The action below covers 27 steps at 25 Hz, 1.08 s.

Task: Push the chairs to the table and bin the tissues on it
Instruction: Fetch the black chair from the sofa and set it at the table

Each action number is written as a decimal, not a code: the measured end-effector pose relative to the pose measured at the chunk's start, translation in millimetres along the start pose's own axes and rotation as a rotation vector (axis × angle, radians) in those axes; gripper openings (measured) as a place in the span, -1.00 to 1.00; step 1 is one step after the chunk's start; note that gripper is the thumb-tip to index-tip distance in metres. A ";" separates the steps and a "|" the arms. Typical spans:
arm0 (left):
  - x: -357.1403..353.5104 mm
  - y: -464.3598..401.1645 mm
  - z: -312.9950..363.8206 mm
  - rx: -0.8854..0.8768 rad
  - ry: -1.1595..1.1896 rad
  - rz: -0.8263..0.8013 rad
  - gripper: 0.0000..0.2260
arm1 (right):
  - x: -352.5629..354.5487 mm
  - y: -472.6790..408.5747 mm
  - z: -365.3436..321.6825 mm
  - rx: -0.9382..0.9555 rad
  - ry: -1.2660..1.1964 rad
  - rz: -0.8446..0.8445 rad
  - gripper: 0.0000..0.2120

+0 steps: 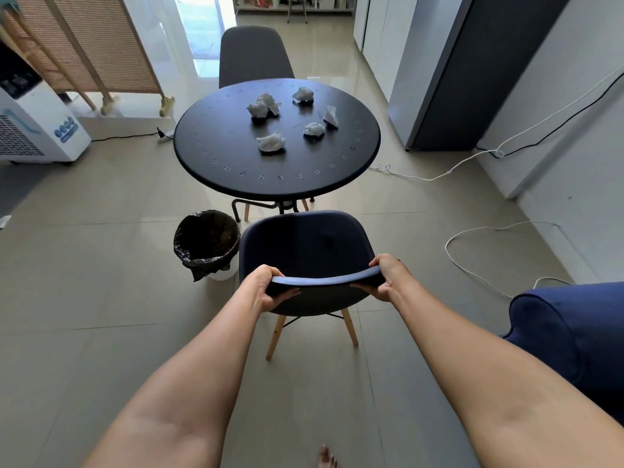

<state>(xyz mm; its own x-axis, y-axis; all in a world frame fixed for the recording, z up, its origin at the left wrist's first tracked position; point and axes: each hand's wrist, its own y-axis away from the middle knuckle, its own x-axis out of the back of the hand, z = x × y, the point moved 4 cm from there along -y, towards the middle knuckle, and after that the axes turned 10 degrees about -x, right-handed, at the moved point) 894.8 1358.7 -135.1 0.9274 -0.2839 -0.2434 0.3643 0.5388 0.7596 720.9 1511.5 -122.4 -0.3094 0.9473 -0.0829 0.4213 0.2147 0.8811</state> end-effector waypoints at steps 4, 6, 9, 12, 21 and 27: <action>-2.6 -2.4 3.2 0.029 -0.005 0.006 -0.86 | -2.6 0.7 -3.6 -0.014 -0.020 0.001 -0.63; -1.7 -0.8 2.7 0.045 -0.020 0.021 -0.83 | -2.7 5.0 -1.7 -0.035 -0.027 0.004 -0.62; 6.5 6.9 0.6 0.034 -0.055 0.060 -0.84 | -1.9 12.8 7.3 -0.057 -0.015 0.006 -0.63; 16.5 19.1 3.3 -0.008 -0.076 0.049 -0.77 | -0.4 22.9 18.5 0.011 0.017 0.027 -0.62; 81.8 87.9 14.5 -0.183 -0.365 -0.042 -0.54 | -34.0 85.4 95.1 0.401 0.290 0.210 -0.49; 206.8 134.6 22.2 -0.297 -0.617 0.054 -0.61 | -108.9 122.9 195.0 0.580 0.775 0.191 -0.80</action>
<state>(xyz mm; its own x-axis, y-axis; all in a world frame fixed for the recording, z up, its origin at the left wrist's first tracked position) 1133.8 1354.9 -69.8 0.7589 -0.6032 0.2454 0.4085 0.7345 0.5418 972.6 1481.0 -95.8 -0.5783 0.6050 0.5474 0.8111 0.3538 0.4658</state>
